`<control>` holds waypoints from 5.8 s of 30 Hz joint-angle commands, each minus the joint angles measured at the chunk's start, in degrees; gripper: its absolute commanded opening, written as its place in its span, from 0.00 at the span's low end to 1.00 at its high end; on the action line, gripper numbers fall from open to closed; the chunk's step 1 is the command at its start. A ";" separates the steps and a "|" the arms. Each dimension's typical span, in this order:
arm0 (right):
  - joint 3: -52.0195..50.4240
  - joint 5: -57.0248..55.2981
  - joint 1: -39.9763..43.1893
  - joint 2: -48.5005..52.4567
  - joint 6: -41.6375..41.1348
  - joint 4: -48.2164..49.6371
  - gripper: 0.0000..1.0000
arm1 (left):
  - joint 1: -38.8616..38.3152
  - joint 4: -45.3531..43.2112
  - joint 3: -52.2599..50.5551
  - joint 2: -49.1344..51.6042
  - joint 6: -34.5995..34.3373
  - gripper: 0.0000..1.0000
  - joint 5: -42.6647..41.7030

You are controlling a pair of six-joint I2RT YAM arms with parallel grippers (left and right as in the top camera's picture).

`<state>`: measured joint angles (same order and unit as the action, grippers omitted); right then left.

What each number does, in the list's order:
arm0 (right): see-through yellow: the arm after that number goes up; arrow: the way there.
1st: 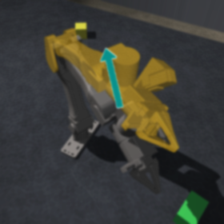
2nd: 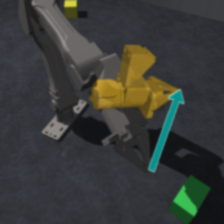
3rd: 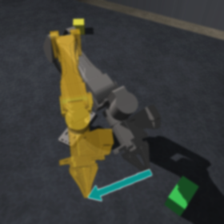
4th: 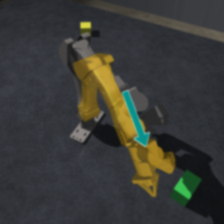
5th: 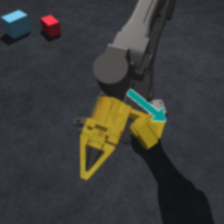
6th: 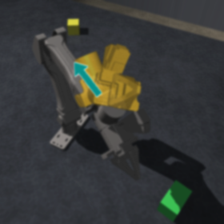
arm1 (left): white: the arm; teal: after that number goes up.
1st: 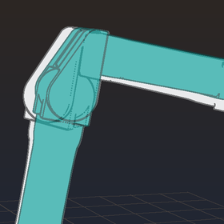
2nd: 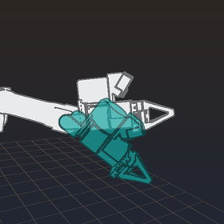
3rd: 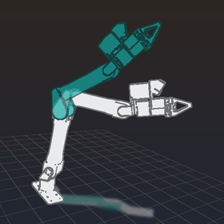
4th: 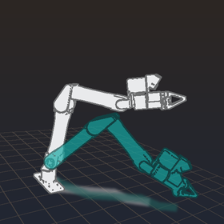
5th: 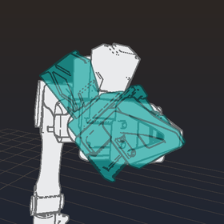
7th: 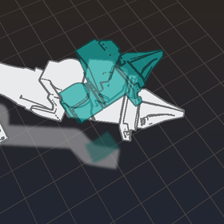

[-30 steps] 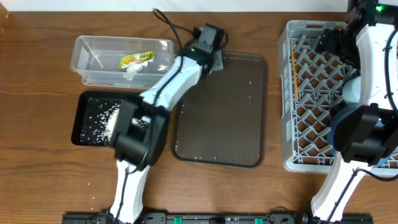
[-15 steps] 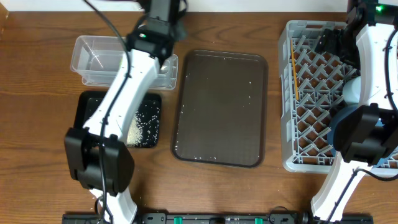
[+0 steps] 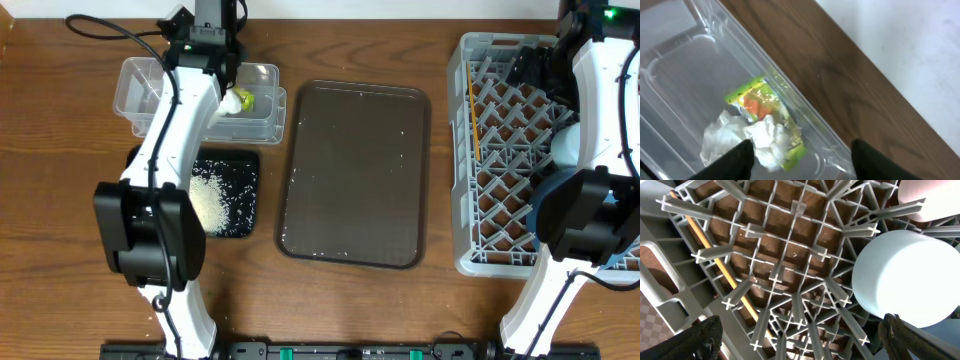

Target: Sort waste into correct bins and load items into the dishwasher rack

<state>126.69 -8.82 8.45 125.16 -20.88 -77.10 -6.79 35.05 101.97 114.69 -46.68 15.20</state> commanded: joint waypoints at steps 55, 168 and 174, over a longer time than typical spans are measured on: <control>0.92 -0.37 0.20 -2.16 -0.96 -0.09 0.99 | -0.13 61.72 -23.19 -89.44 2.71 0.89 -9.27; -2.38 -7.45 -16.39 -40.33 -1.84 0.04 0.99 | 5.16 -31.28 -101.74 -114.46 39.17 0.97 -18.58; -18.88 -6.75 -16.39 -50.60 -2.80 11.76 0.99 | 5.16 -31.28 -101.74 -114.46 39.17 0.97 -18.58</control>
<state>114.85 -15.11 -7.38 78.32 -22.37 -68.34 -1.91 2.24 1.45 0.64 -8.69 -3.77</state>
